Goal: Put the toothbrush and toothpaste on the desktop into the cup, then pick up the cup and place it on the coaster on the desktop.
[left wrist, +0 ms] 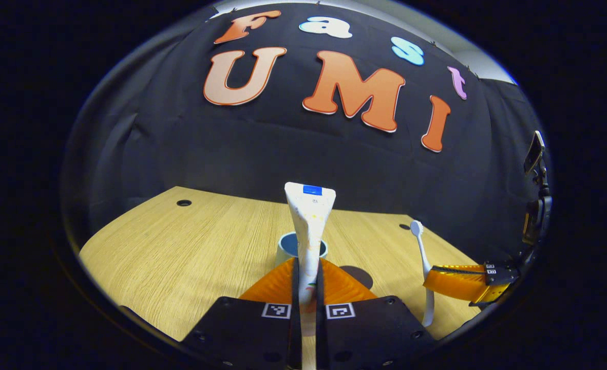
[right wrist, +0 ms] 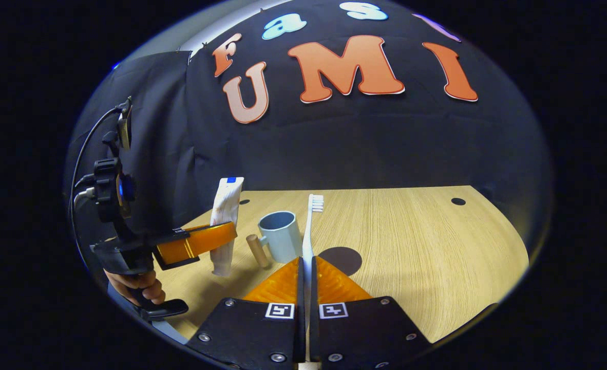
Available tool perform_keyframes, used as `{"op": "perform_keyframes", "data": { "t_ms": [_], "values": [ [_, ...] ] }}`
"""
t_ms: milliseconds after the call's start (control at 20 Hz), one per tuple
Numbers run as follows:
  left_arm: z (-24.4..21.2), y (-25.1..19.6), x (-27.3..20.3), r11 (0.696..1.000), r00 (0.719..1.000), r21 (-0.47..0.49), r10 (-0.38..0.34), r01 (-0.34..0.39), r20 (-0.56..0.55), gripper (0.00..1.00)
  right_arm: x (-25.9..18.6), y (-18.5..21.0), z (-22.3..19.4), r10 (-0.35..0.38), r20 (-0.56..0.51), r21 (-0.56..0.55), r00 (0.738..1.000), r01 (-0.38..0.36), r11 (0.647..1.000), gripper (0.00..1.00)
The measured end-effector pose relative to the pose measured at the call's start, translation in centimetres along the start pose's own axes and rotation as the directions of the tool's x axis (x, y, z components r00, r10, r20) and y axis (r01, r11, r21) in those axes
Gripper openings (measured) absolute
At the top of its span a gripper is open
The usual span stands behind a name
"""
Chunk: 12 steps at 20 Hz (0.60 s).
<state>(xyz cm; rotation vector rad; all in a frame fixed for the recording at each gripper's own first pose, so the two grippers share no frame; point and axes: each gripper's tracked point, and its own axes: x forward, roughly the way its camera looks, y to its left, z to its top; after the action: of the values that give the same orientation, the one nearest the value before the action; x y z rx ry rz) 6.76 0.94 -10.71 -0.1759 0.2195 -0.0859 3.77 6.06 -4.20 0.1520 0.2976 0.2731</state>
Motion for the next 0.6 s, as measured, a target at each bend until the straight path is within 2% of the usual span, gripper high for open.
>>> {"op": "perform_keyframes", "data": {
  "t_ms": [150,300,400,600],
  "values": [
    [3.1,-0.2,1.4,1.0,0.995,0.009,-0.003,0.002,0.101,0.1,-0.2,0.0,1.6,0.006,0.065,0.017,0.998,-0.008,1.0,0.04],
    [4.8,-0.2,3.1,0.999,0.988,0.045,0.005,-0.012,0.155,0.1,1.0,-0.4,3.0,0.032,0.116,-0.005,0.993,-0.031,0.999,0.04],
    [6.2,0.1,4.2,0.999,0.981,0.039,0.009,-0.017,0.196,0.1,1.7,-0.7,3.4,0.033,0.142,-0.029,0.989,-0.029,0.999,0.03],
    [8.1,0.0,6.2,1.0,0.961,0.031,-0.001,-0.007,0.277,0.1,2.5,0.1,4.6,0.079,0.193,-0.049,0.978,-0.07,0.996,0.04]
  ]
}}
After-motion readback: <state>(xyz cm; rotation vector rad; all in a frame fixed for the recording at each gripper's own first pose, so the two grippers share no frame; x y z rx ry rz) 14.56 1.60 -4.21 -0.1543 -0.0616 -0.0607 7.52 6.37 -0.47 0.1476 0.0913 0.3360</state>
